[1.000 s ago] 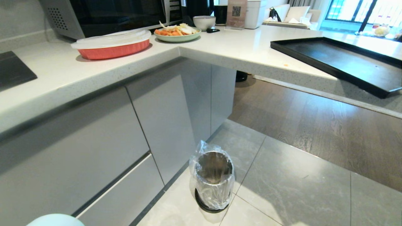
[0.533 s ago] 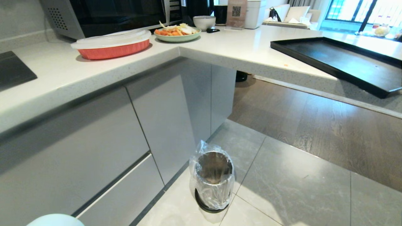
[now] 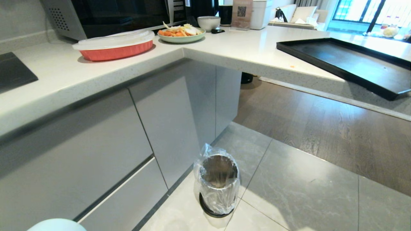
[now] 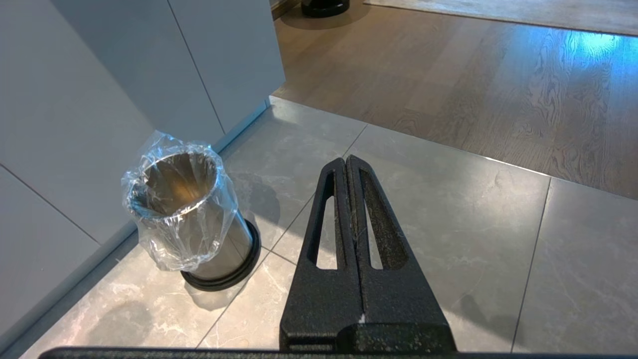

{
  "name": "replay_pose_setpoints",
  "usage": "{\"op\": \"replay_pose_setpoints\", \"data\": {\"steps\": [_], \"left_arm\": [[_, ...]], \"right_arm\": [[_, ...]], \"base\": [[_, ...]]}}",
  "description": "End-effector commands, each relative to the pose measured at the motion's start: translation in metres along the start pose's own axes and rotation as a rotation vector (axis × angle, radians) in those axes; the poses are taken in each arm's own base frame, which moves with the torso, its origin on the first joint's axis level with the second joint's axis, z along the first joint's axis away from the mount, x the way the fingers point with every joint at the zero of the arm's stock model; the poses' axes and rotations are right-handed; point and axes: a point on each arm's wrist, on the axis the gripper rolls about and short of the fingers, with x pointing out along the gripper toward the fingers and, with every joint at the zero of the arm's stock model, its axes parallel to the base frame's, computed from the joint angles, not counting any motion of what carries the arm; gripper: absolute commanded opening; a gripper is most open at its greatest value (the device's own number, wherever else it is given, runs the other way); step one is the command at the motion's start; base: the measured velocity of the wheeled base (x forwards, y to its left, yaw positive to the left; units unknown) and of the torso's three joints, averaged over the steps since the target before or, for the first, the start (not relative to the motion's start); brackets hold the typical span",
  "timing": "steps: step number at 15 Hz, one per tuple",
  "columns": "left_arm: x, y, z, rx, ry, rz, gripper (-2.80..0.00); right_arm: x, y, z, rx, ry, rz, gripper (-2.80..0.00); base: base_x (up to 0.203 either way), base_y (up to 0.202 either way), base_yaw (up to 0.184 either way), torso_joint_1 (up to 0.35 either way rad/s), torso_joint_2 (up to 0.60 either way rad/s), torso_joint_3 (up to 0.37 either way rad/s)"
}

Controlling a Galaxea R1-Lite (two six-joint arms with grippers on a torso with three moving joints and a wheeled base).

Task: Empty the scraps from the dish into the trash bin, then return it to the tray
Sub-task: Put the bowl back to the table

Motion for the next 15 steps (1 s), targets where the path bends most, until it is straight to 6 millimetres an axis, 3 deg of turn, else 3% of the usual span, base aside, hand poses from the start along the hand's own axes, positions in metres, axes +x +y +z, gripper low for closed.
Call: {"op": "replay_pose_setpoints", "data": {"steps": [1, 15], "left_arm": [[0.0001, 0.0, 0.0, 0.0, 0.001, 0.001, -2.8], [0.0001, 0.0, 0.0002, -0.003, -0.001, 0.001, -2.8]], "right_arm": [[0.0001, 0.0, 0.0002, 0.002, -0.001, 0.0, -2.8], [0.0, 0.0, 0.0, 0.0, 0.0, 0.001, -2.8]], "base": [[0.0, 0.0, 0.0, 0.0, 0.0, 0.0], [0.0, 0.0, 0.0, 0.0, 0.0, 0.0]]}}
